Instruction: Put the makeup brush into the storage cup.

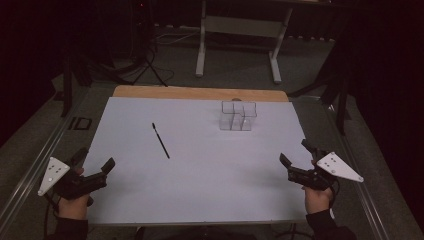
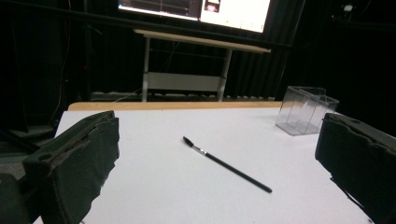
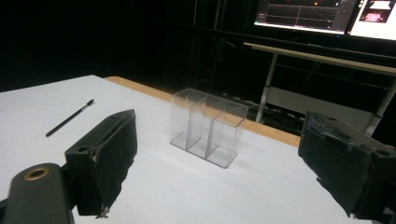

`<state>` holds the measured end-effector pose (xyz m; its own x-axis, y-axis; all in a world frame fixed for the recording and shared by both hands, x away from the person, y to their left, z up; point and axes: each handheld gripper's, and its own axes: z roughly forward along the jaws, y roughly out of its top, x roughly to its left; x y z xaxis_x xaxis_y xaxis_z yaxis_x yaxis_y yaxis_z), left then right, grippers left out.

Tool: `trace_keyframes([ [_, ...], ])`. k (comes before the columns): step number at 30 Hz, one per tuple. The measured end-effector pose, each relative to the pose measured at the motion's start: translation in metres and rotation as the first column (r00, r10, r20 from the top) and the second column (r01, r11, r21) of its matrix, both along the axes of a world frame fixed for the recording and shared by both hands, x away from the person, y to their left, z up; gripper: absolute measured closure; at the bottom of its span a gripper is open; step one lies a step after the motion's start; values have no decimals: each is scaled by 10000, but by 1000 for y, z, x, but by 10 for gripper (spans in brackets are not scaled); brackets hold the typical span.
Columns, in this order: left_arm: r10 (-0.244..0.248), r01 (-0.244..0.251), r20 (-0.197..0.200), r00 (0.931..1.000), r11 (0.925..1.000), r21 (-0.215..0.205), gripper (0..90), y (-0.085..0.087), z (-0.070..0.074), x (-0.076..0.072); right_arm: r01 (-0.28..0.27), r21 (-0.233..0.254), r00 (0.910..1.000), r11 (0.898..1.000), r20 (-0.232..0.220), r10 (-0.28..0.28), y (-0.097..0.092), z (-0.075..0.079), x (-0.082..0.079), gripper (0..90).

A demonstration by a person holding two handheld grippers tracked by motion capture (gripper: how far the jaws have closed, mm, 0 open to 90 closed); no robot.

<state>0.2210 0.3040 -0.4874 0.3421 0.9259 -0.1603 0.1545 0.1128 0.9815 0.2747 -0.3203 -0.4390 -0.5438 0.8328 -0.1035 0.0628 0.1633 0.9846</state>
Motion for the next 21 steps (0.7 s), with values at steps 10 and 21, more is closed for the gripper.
trace_keyframes([
  [10,-89,95,-212,9997,9996,262,1,-1,2,0,-155,3,9997,9999,204,155,1,1,-2,113],
  [21,-1010,1101,-1302,9863,9918,645,1,-21,29,0,-234,72,9996,9997,181,233,6,2,-5,115],
])
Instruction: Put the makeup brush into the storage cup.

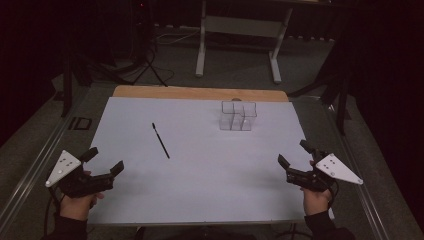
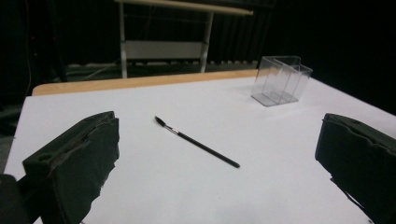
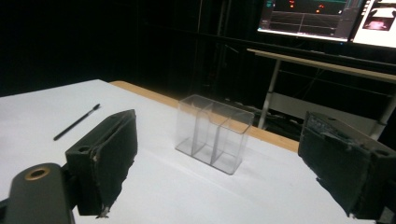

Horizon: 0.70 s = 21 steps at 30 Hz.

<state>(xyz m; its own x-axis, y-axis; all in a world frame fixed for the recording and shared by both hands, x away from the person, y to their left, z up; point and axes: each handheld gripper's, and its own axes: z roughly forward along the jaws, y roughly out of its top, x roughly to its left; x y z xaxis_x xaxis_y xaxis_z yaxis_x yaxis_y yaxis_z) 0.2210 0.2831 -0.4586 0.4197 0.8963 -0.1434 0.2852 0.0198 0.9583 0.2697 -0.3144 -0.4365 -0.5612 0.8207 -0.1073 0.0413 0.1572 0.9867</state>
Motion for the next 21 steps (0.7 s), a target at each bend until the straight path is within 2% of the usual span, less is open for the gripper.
trace_keyframes([
  [2,-35,38,-143,9999,9998,176,1,-6,7,0,13,-17,10000,10000,-11,-13,0,0,0,115],
  [3,-177,179,-245,9995,9998,58,1,-8,10,1,-2,4,10000,10000,-18,2,1,0,0,115],
  [4,-184,177,-562,9982,9997,-139,1,-11,17,5,3,9,10000,10000,-3,-3,1,0,0,115],
  [6,-131,119,-613,9980,9997,-204,1,-12,20,6,-6,-7,10000,10000,15,6,1,0,0,115],
  [7,-174,153,-772,9969,9995,-279,1,-13,23,9,1,5,10000,10000,17,-1,2,0,-1,115],
  [9,154,-162,-1216,9925,9999,-52,1,-18,35,16,-7,25,10000,10000,22,7,2,0,-1,117],
  [11,223,-232,-1250,9919,9997,-61,1,-20,38,18,39,30,10000,10000,15,-39,2,0,-1,120],
  [16,514,-489,-1624,9854,9986,193,1,-27,55,28,-16,117,10000,9999,27,15,2,1,-1,122],
  [19,438,-405,-2030,9782,9990,205,6,-29,61,35,-85,131,9999,9999,60,84,3,1,-2,122],
  [21,590,-542,-2363,9699,9982,267,10,-30,62,40,-98,113,9999,9999,74,97,3,1,-2,122],
])
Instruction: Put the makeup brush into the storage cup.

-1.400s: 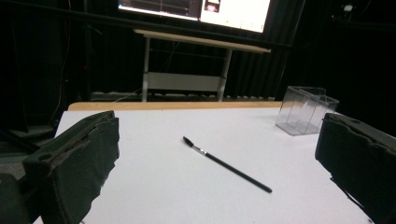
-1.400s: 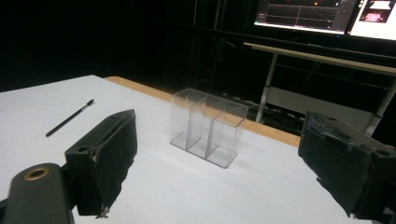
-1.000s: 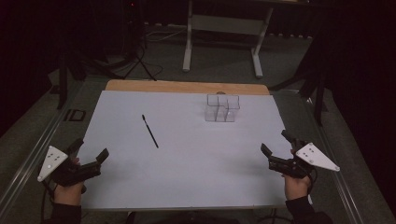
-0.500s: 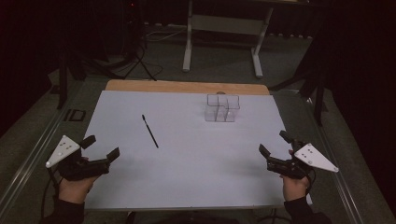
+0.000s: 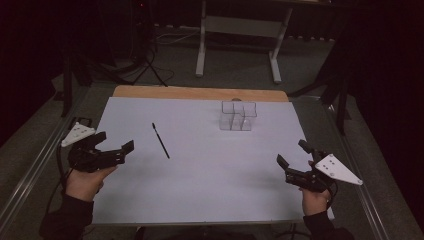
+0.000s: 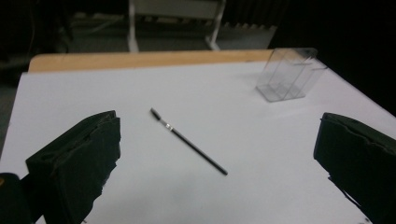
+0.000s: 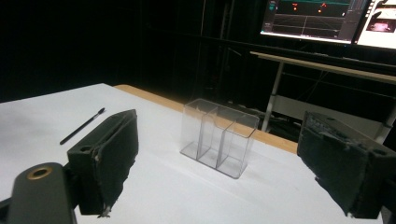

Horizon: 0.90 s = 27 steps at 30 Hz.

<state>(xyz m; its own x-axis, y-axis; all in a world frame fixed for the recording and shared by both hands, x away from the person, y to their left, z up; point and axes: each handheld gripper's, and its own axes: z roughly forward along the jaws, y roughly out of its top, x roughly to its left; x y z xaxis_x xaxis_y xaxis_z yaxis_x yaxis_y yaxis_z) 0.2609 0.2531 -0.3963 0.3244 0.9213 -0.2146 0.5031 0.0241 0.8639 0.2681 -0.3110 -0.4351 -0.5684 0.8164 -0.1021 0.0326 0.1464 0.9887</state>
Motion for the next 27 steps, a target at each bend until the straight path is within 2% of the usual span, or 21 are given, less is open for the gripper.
trace_keyframes([
  [2,314,-315,-462,9984,9995,-33,10,0,1,6,-15,-7,10000,10000,-32,15,0,0,0,122],
  [4,412,-415,-555,9976,9991,-51,10,-1,2,8,-41,-8,10000,10000,-50,41,1,0,0,122],
  [5,829,-831,-1113,9903,9965,28,9,-3,4,16,-40,-87,10000,10000,-45,40,2,0,0,123],
  [6,970,-969,-1250,9874,9953,72,9,-4,5,18,-55,-87,10000,9999,-41,55,2,0,0,123],
  [7,970,-969,-1250,9874,9953,72,9,-4,5,18,-55,-87,10000,9999,-41,55,2,0,0,123],
  [8,1225,-1239,-1505,9810,9923,4,6,-5,6,24,-68,-82,10000,9999,-27,68,2,0,0,123],
  [9,1225,-1239,-1505,9810,9923,4,4,-5,6,24,-70,-78,10000,9999,-22,70,3,0,0,123],
  [10,1244,-1284,-1697,9776,9916,-128,4,-6,7,28,-70,-78,10000,9999,-22,70,3,0,0,123],
  [11,1460,-1507,-2059,9676,9886,-74,4,-8,7,35,-79,-98,10000,9999,-31,78,3,0,0,123],
  [12,1460,-1507,-2059,9676,9886,-74,4,-8,7,35,-79,-98,10000,9999,-31,78,3,0,0,123],
  [13,1519,-1581,-2428,9581,9874,-61,5,-10,7,42,-98,-114,9999,9999,-42,97,3,-1,0,123],
  [14,1519,-1581,-2428,9581,9874,-61,4,-10,7,42,-98,-114,9999,9999,-42,97,3,-1,0,123],
  [17,1585,-1647,-2737,9486,9863,5,5,-15,5,52,-82,-173,10000,9998,-58,81,4,-1,1,123],
  [20,1713,-1775,-2826,9438,9841,35,11,-18,2,63,-96,-197,9999,9998,-72,94,4,-1,1,124],
  [22,1874,-1909,-2978,9361,9814,173,27,-19,-2,70,-102,-221,9999,9997,-91,100,4,-1,1,124],
  [23,1970,-1948,-3290,9236,9800,399,32,-21,-6,76,-95,-221,9999,9997,-103,93,4,-1,1,124],
  [25,2046,-1970,-3616,9096,9787,581,32,-24,-11,83,-99,-238,9999,9997,-98,97,4,-1,1,124],
  [26,2046,-1970,-3616,9096,9787,581,32,-24,-11,83,-96,-226,9999,9997,-100,94,4,-1,1,124],
  [27,2077,-1970,-3723,9046,9781,671,31,-26,-13,86,-100,-222,9999,9997,-104,98,4,-1,1,124],
])
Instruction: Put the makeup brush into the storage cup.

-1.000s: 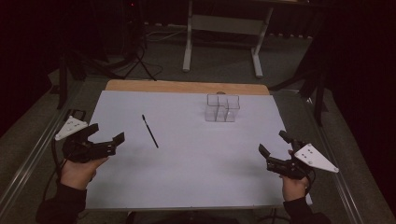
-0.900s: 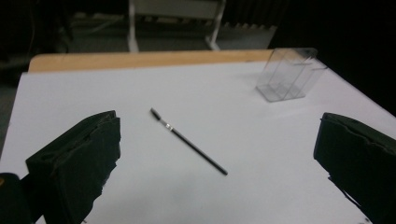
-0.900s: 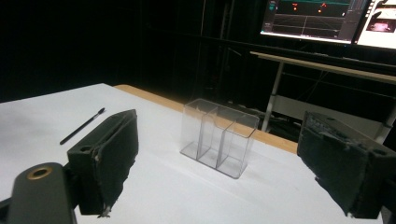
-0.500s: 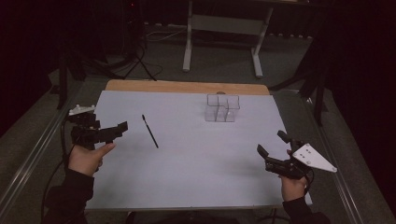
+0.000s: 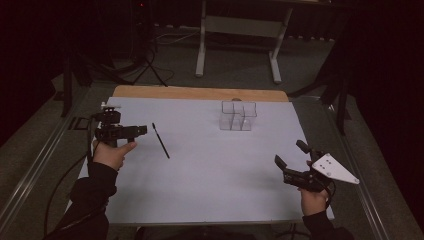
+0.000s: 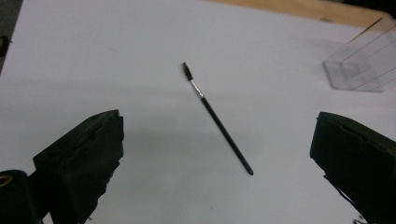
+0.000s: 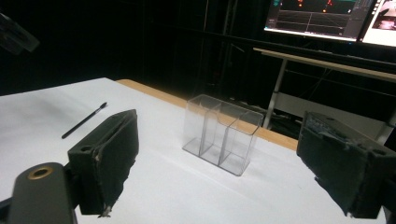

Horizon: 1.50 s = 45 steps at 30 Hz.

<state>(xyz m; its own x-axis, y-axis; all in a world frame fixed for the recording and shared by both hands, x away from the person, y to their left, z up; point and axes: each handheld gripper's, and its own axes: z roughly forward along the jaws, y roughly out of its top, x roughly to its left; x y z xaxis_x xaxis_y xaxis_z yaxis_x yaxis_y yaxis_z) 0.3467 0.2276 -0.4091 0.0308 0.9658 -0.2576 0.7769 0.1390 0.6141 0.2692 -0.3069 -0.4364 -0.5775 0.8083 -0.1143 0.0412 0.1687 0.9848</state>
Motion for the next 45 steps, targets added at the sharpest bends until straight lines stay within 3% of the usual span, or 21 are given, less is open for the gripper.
trace_keyframes([
  [1,76,-77,-267,9996,10000,-61,31,-3,-4,6,1,-5,10000,10000,4,-1,0,0,0,124],
  [3,159,-160,-396,9991,9999,-15,31,-4,-6,8,1,-6,10000,10000,1,-1,0,0,0,124],
  [4,315,-320,-700,9970,9995,-57,31,-7,-9,14,8,1,10000,10000,-11,-8,0,0,0,124],
  [5,315,-320,-700,9970,9995,-57,31,-7,-9,14,8,1,10000,10000,-11,-8,0,0,0,124],
  [7,385,-398,-1117,9930,9992,-92,31,-11,-14,21,-5,-17,10000,10000,-21,4,0,0,0,124],
  [14,600,-608,-1721,9832,9981,5,22,-20,-22,36,29,-76,10000,10000,-52,-29,1,-1,0,125],
  [17,697,-740,-2091,9754,9972,-127,22,-24,-27,44,25,-76,10000,10000,-71,-25,1,-1,0,125],
  [18,747,-813,-2364,9688,9965,-184,24,-26,-31,49,16,-68,10000,10000,-75,-16,1,-1,0,125],
  [22,849,-914,-2630,9610,9957,-127,39,-32,-34,57,-6,-82,10000,10000,-80,6,1,-1,0,125],
  [24,985,-1119,-2837,9538,9932,-314,67,-36,-36,63,-6,-84,9999,10000,-101,5,1,-1,1,131],
  [29,1190,-1361,-3313,9360,9903,-288,87,-50,-42,76,-16,-79,9999,10000,-115,15,1,-1,1,131],
  [30,1155,-1325,-3516,9290,9909,-246,88,-54,-45,80,2,-50,9999,10000,-125,-3,0,-1,1,132],
  [31,1155,-1325,-3516,9290,9909,-246,105,-54,-45,80,-4,-44,9999,10000,-129,4,0,-1,1,132],
  [36,1530,-1831,-4151,8968,9825,-334,190,-55,-52,90,-21,-48,9999,10000,-171,20,0,-2,1,132],
  [38,1905,-2282,-4412,8770,9730,-336,256,-52,-57,95,-38,-66,9999,10000,-165,37,1,-1,1,132],
  [44,2296,-2790,-4973,8366,9599,-262,329,-52,-66,104,-62,-75,9998,10000,-174,61,0,-2,1,132],
  [45,2269,-2793,-5034,8337,9597,-299,372,-53,-67,105,-62,-44,9998,10000,-201,61,0,-2,2,132],
])
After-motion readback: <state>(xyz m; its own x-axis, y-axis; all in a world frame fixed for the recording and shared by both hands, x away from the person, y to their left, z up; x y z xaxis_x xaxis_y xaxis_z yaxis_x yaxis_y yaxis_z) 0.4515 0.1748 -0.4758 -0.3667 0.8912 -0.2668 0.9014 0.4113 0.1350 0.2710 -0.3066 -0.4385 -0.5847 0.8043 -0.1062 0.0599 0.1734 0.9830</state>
